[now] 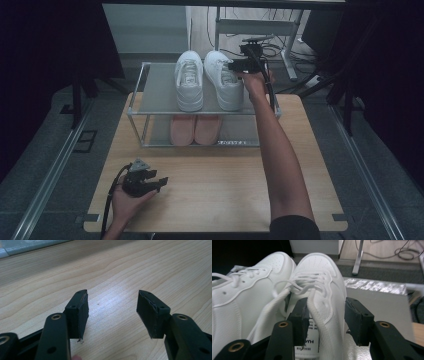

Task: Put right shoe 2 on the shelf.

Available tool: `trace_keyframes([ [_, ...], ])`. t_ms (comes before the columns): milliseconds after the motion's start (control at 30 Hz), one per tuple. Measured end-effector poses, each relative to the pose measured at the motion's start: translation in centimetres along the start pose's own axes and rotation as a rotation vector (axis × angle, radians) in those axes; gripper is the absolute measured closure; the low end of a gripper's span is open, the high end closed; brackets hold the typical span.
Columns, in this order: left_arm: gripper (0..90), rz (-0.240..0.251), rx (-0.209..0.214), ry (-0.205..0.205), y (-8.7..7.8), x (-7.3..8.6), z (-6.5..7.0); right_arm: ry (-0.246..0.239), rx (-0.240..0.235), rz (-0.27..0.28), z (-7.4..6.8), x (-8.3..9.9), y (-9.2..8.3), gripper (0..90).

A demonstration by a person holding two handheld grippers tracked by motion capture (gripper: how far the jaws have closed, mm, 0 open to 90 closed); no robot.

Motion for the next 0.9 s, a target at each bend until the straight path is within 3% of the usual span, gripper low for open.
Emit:
trace_keyframes([
  [200,43.1,0.0,-0.006,0.0,-0.1,0.1,0.1,-0.025,-0.035,0.063,0.9,0.8,-3.4,61.7],
  [400,43.1,-0.007,-0.005,0.008,0.1,0.2,0.3,-0.048,-0.066,0.072,2.6,3.2,-6.0,75.1],
  [633,43.0,-0.01,0.0,0.024,0.3,0.1,0.6,-0.104,-0.081,0.029,4.3,6.0,-6.8,89.1],
  [900,43.0,-0.02,0.005,0.034,0.7,0.1,1.0,-0.121,-0.1,0.002,4.4,7.8,-5.6,89.4],
])
Point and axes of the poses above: each handheld gripper's, and its own axes: y roughly forward along the jaws, x roughly out of its underside, z roughly to its right, the point moved 3 cm from there along y, roughly forward along the jaws
